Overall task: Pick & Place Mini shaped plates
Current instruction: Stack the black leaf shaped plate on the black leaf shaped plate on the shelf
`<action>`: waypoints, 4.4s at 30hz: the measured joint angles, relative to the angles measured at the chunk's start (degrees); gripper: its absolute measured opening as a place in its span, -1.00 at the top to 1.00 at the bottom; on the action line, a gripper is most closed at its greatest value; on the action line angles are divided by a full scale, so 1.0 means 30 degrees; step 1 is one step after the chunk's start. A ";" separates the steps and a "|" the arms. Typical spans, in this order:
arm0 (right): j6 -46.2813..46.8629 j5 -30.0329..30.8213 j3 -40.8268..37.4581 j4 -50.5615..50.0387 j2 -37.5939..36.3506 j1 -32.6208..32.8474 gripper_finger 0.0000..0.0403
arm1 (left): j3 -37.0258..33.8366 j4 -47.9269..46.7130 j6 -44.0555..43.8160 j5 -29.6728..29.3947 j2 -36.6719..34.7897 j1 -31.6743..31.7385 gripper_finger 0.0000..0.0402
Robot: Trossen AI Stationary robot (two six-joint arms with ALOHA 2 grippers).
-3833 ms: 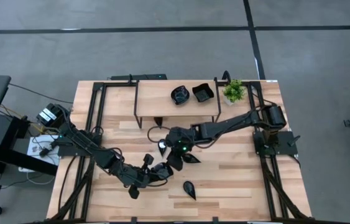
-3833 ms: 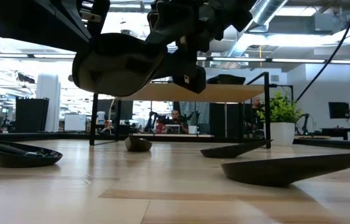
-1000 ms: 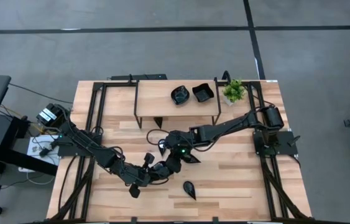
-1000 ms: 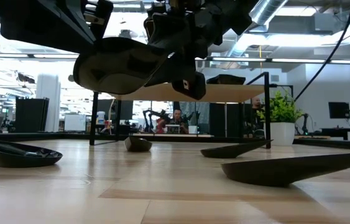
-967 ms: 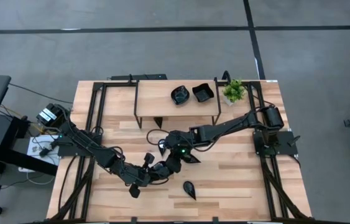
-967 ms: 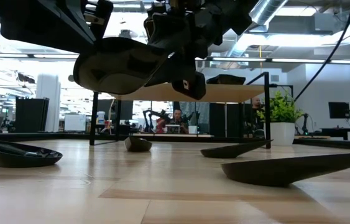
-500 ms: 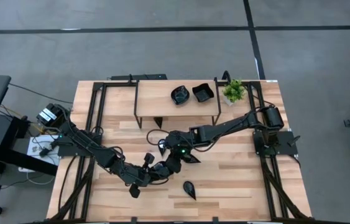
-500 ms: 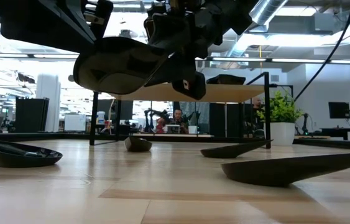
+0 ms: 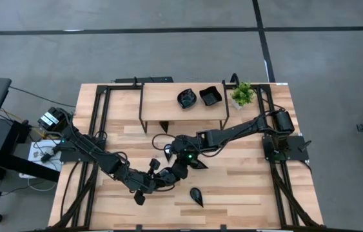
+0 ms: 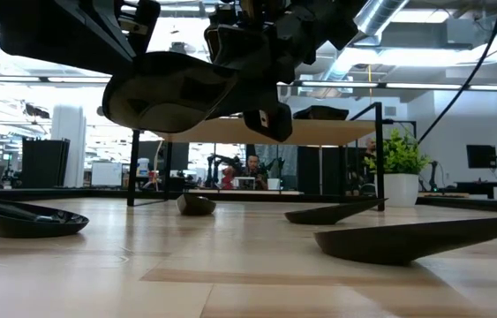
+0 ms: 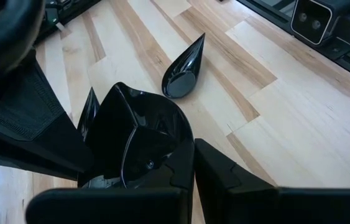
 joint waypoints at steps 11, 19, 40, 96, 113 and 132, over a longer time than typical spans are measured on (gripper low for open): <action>0.0009 -0.0073 0.0000 0.0000 0.0000 0.0000 0.69 | 0.0000 0.0142 -0.0087 0.0000 0.0000 0.0000 0.93; 0.0023 -0.0080 0.0000 0.0000 0.0000 0.0007 0.69 | 0.0000 0.0211 -0.0869 -0.0022 0.0006 0.0081 0.68; 0.0030 -0.0087 0.0000 0.0007 0.0000 0.0007 0.69 | 0.0000 0.0350 -0.1020 -0.0029 0.0000 0.0102 0.41; -0.0844 -0.0410 -0.0029 -0.1608 0.0902 0.0029 0.57 | -0.0007 0.0328 -0.2164 -0.0015 -0.0022 -0.1071 0.02; -0.0302 0.0847 0.0000 -0.1554 0.1537 -0.0160 0.24 | -0.0007 0.0335 -0.2965 -0.0022 -0.0022 -0.1069 0.03; -0.0388 0.0933 -0.0007 -0.1406 0.2171 0.0038 0.33 | -0.0007 0.0342 -0.2965 -0.0022 -0.0022 -0.1049 0.03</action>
